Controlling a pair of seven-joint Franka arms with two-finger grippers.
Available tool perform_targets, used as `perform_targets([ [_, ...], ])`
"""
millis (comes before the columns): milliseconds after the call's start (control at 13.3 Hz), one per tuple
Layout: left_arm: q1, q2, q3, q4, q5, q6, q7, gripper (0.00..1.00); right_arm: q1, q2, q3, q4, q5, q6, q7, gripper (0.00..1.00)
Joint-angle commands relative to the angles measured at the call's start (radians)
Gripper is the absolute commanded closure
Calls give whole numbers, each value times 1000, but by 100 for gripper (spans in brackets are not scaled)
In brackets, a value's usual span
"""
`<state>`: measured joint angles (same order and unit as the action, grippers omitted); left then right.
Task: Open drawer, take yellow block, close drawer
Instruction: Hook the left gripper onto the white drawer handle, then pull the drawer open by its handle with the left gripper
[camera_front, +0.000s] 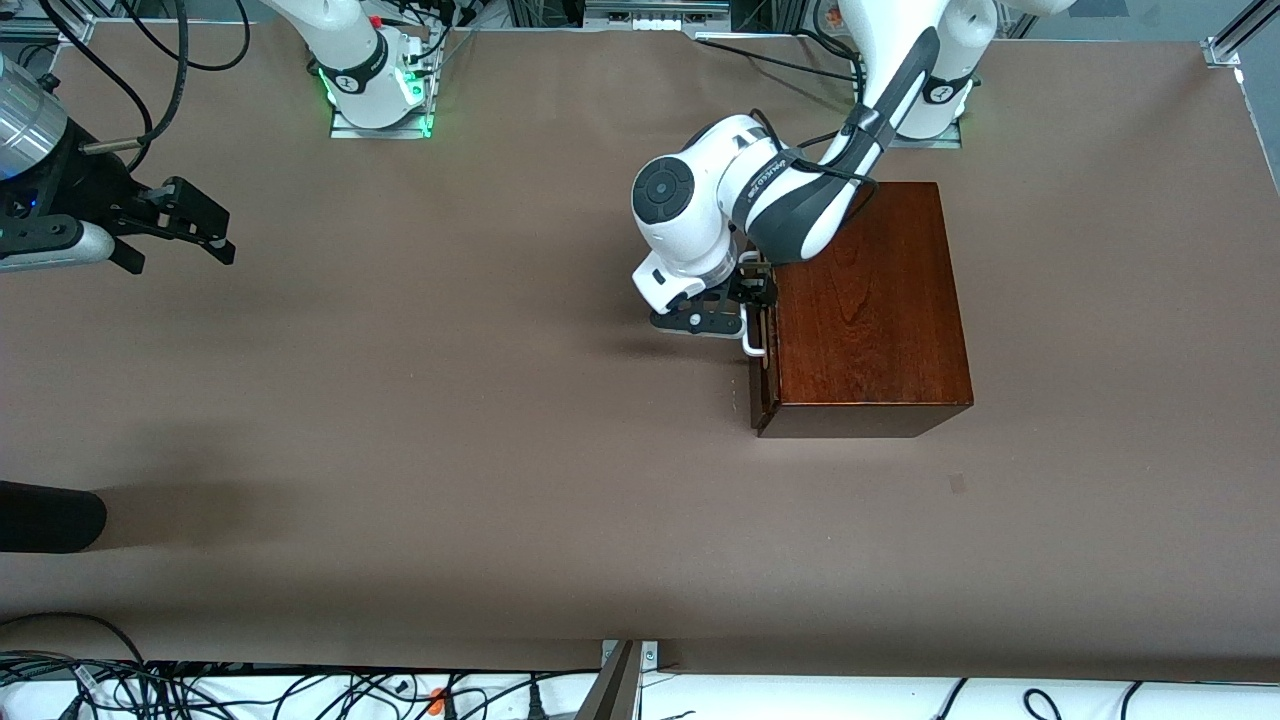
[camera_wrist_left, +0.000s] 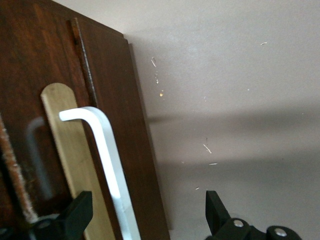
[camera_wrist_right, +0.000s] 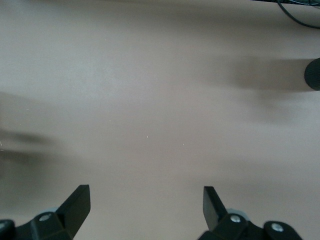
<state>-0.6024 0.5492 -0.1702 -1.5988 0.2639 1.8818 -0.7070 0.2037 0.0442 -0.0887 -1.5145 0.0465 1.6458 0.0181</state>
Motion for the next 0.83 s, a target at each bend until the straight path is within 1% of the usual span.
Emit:
perform_targets([
  [0,-19,12,5,-27,26,45,-61,0,0,3,-2,11,-1,-1,-1,0],
  [376,-20,32,5,-26,26,66,-92,0,0,3,-2,13,-1,0,-1,0],
  [752,-60,49,-3,-3,8,163,-186,0,0,3,-2,13,-1,0,-1,0],
])
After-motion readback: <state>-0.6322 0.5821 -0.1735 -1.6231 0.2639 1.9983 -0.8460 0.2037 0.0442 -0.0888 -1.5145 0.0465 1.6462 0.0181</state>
